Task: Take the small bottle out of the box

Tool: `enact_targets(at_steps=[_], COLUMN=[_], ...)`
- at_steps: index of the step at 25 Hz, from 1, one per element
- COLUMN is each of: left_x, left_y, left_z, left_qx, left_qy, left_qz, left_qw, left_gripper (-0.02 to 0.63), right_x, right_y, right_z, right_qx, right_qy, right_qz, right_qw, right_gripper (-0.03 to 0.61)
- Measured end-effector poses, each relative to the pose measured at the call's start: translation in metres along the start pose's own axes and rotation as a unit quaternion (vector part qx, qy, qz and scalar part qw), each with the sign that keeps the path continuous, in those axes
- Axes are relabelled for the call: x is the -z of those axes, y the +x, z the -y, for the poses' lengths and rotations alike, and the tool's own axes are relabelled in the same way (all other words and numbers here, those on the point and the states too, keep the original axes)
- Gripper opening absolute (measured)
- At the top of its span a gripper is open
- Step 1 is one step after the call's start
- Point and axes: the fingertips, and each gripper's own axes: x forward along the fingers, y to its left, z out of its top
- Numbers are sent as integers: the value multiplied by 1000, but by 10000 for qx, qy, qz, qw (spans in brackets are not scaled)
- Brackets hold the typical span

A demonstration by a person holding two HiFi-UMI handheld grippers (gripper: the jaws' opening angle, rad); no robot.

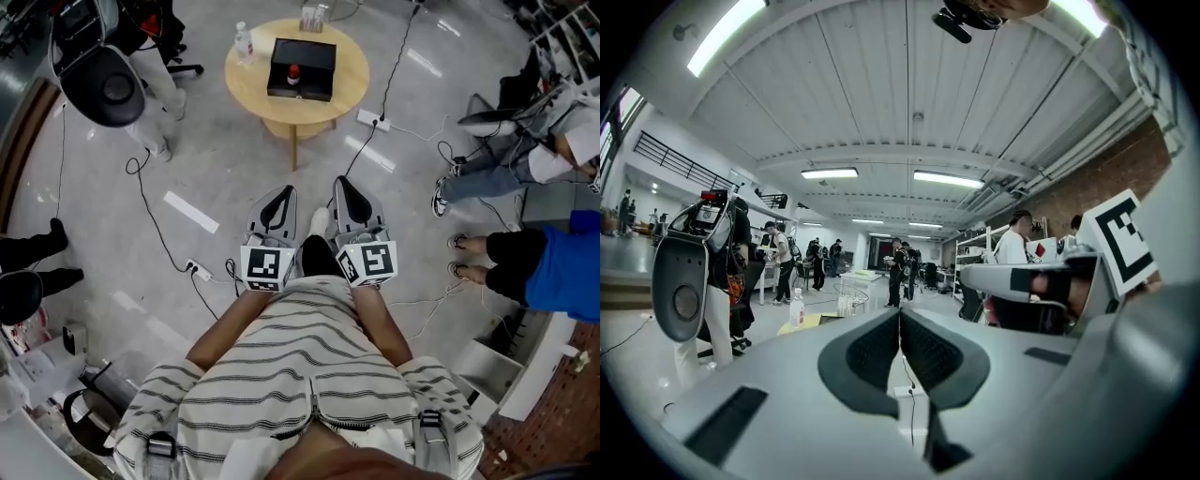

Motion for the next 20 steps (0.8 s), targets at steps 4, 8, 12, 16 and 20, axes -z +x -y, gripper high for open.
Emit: enact_targets(at_steps=[4,8,12,16,20], left_x=[-3,-11,-16,-24,-32], left_y=[36,77,123,166,196], left_z=[-14,-32,-43,-47,-55], left_qx=[-72,-166,-291,-359,-502], left_qy=[24,15,-33,-8,-80], left_qz=[40,42,15,-17,-29], left_qw=[10000,9999,9996,9994,9987], left_gripper=[21,21,21,21,21], right_x=[3,-3,-8,-12,-17], right_y=[31,70,106,135,157], right_z=[24,48,79,115,136], right_qx=[-11,-110,-228,-268,-365], right_qy=[36,15,-57,22,14], right_qz=[24,48,13,-26,-55], right_qw=[10000,9999,9997,9996,9993], right_gripper=[18,18,18,18,18])
